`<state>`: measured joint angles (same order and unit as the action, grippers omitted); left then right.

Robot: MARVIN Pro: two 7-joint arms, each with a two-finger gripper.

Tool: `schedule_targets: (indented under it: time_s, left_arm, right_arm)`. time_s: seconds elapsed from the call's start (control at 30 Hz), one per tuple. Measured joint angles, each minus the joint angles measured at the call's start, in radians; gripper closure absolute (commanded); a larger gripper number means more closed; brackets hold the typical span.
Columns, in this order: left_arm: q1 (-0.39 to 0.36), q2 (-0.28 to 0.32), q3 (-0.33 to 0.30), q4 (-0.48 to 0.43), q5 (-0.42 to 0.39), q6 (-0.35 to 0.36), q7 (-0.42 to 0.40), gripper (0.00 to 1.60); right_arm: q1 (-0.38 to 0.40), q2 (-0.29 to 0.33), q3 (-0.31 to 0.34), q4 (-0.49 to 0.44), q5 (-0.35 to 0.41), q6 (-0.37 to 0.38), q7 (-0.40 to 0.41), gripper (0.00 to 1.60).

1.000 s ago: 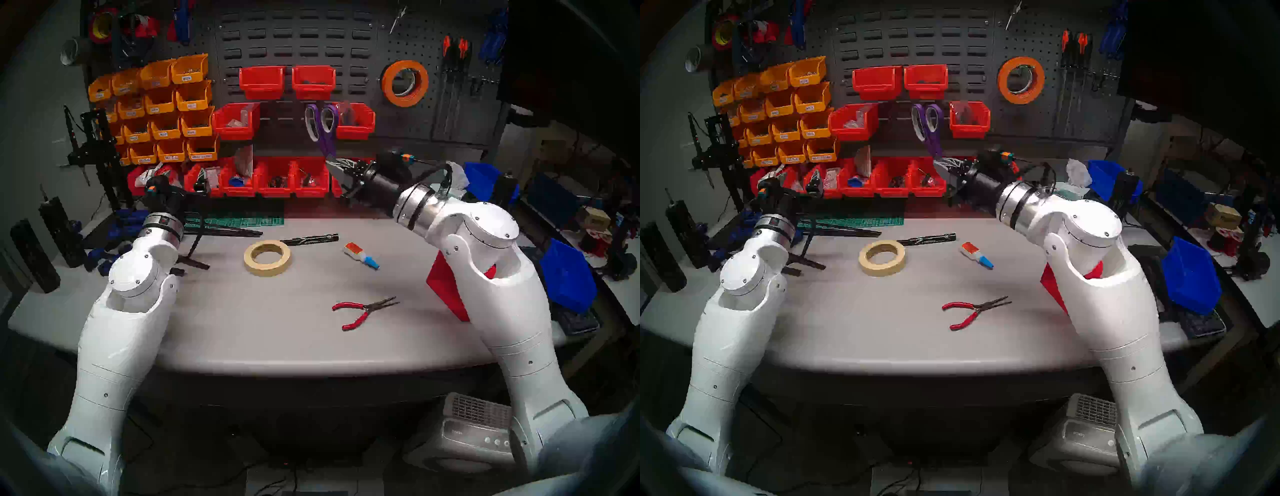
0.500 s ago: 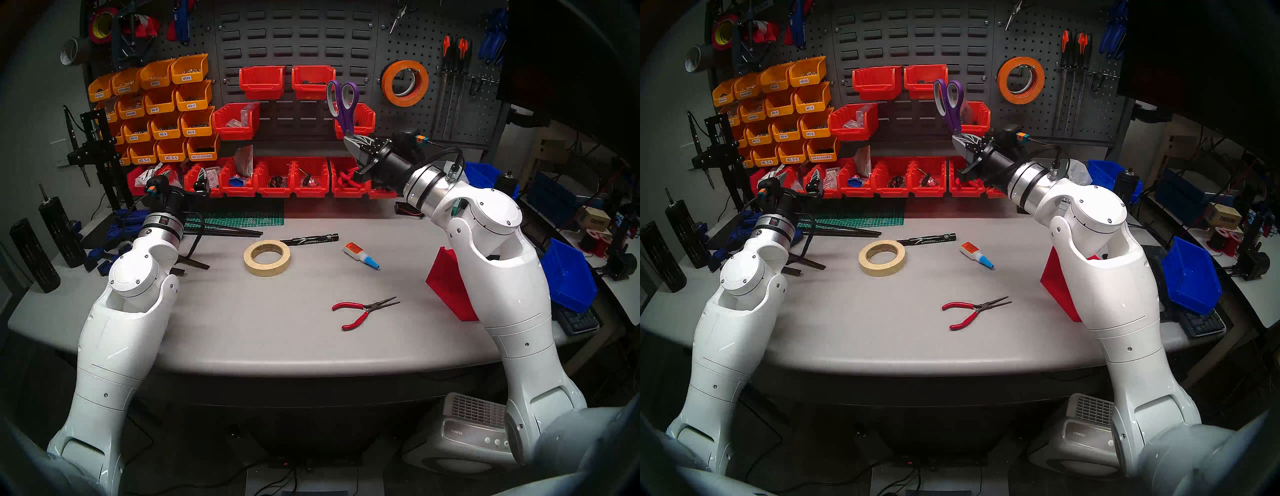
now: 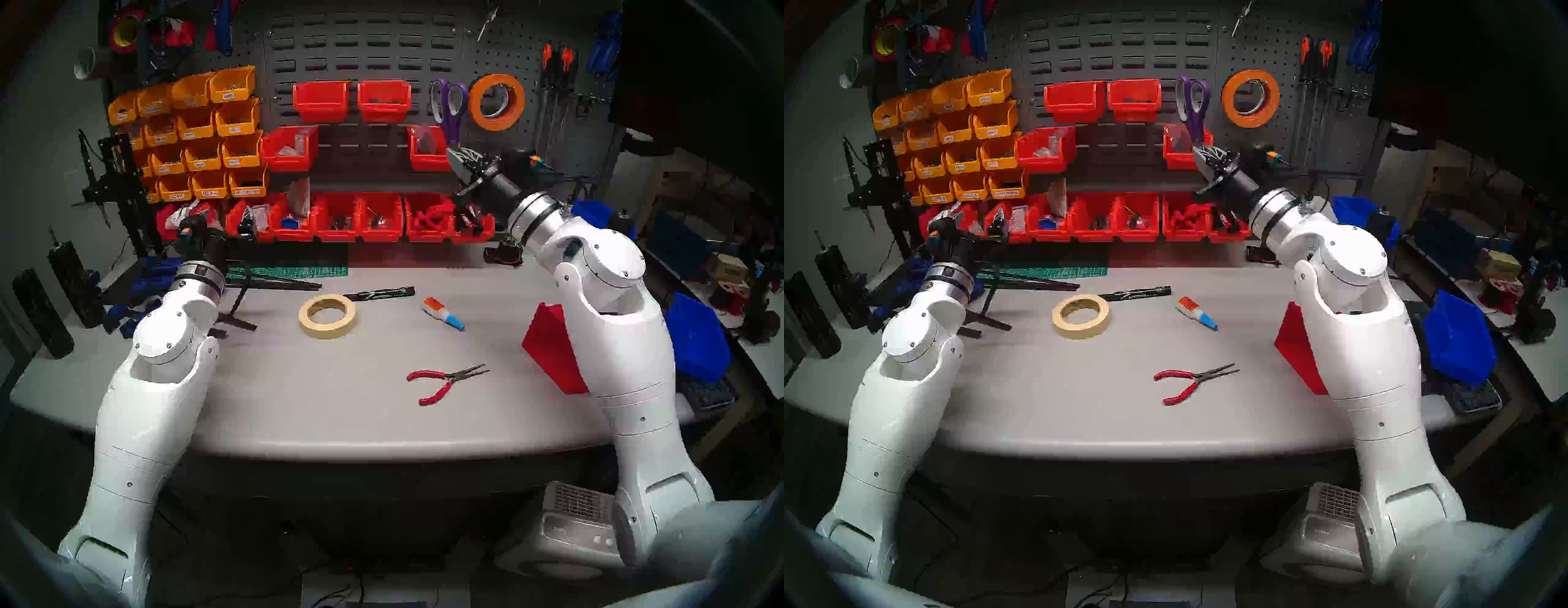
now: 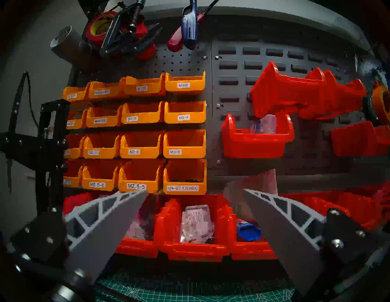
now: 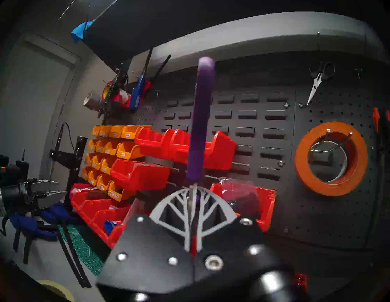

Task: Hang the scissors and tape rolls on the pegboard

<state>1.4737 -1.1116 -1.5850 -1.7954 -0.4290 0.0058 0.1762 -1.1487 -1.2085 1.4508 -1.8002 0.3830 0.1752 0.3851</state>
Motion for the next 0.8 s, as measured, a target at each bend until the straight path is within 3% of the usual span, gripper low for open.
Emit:
schedule_targets:
  time_s: [0.43,0.8]
  left_arm:
    - [0.0,0.0,0.0,0.0,0.0,0.0,0.0,0.0]
    - [0.0,0.0,0.0,0.0,0.0,0.0,0.0,0.0]
  right_arm:
    - [0.003,0.004,0.037,0.053,-0.014,0.002,-0.02,1.6]
    - [0.027,0.11,-0.016,0.134,-0.155,0.054,0.066,1.6]
